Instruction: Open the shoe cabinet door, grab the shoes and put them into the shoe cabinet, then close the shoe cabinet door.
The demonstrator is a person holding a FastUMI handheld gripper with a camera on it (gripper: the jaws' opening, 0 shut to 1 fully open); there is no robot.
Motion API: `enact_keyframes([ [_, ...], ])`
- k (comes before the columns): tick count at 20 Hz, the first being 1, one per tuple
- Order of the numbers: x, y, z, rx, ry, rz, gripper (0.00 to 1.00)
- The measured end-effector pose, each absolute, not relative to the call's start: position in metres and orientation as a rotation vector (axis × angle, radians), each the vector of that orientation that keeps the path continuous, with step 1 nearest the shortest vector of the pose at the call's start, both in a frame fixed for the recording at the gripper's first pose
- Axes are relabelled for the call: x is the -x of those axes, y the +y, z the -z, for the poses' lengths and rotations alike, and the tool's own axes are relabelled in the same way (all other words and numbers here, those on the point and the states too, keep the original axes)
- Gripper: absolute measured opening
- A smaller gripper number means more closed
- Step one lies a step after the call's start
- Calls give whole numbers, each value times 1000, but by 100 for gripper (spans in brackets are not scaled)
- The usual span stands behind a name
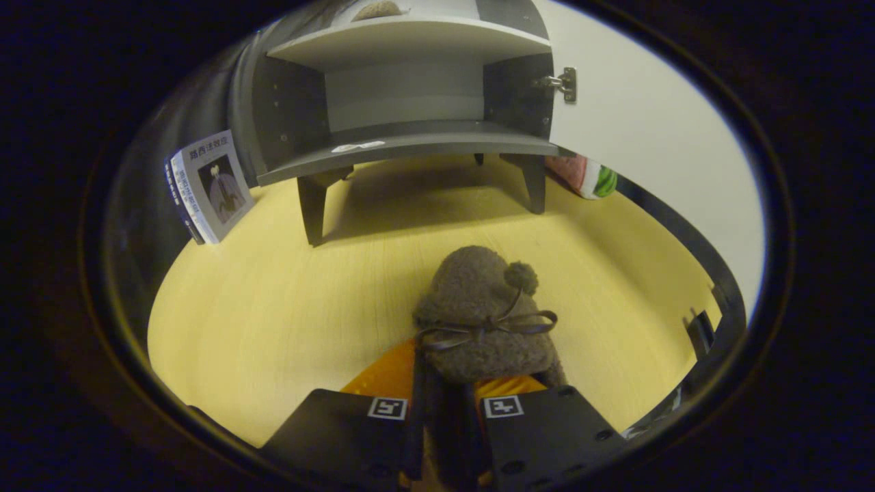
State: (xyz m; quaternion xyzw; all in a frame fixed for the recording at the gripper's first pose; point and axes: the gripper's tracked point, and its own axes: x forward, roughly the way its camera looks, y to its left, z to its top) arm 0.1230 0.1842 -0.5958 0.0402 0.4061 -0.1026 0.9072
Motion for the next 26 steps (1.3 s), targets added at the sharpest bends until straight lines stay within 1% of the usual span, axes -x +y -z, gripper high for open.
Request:
enact_keyframes([
  [4, -123, 179, 597, -82, 839, 223, 29],
  [6, -122, 180, 599, -71, 844, 225, 15],
  [12, -121, 181, 601, -91, 864, 222, 15],
  [13, -117, 182, 590, -87, 854, 223, 15],
  [14, -109, 184, 583, -80, 858, 226, 5],
  [15, -122, 182, 598, -63, 852, 227, 5],
  [19, -120, 182, 596, -25, 858, 205, 3],
  [26, -119, 176, 564, -19, 850, 173, 3],
])
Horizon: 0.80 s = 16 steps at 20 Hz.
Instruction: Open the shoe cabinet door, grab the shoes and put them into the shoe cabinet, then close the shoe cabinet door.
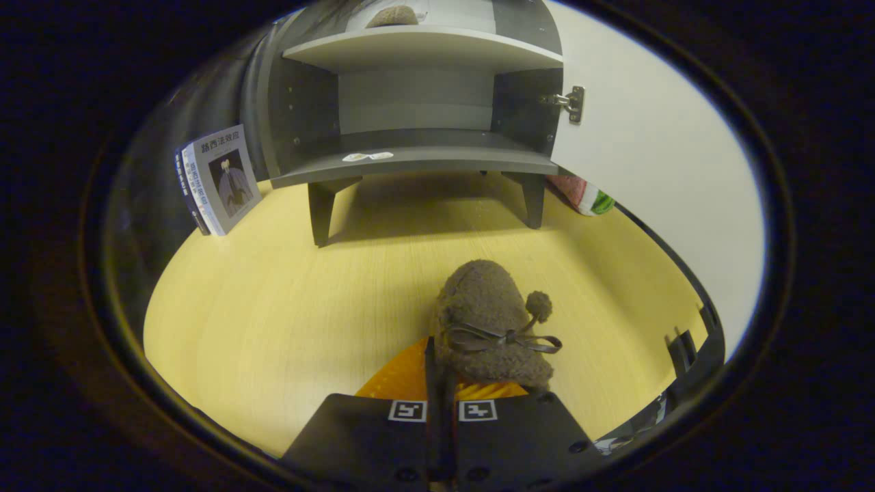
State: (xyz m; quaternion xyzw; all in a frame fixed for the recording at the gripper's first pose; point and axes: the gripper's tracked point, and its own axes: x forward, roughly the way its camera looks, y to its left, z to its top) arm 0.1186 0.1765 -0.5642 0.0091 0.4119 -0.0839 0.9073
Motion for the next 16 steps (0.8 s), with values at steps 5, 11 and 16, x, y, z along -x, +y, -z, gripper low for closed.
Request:
enact_keyframes([
  [5, -132, 164, 490, -21, 820, 133, 3],
  [11, -172, 146, 369, -30, 772, 67, 3],
  [16, -222, 136, 292, 31, 668, 51, 3],
])
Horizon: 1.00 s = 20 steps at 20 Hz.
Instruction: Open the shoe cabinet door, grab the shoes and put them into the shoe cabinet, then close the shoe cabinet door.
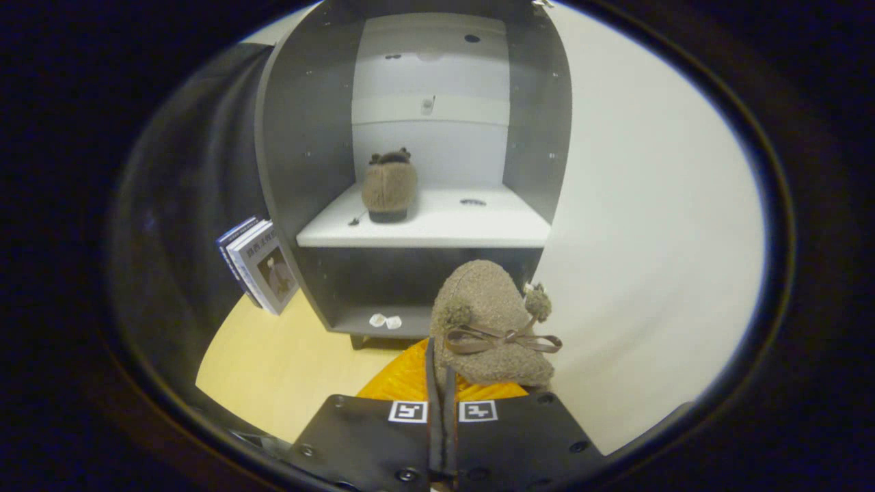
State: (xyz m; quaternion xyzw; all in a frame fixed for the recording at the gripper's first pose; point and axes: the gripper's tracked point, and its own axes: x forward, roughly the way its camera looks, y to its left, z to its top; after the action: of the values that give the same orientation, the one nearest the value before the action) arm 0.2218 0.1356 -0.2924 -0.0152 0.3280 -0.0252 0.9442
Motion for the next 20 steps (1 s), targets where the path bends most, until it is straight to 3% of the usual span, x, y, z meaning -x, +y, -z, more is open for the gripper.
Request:
enact_keyframes([
  [10, -389, 134, 233, 100, 534, 133, 3],
  [20, -499, 113, 294, 152, 675, 176, 3],
])
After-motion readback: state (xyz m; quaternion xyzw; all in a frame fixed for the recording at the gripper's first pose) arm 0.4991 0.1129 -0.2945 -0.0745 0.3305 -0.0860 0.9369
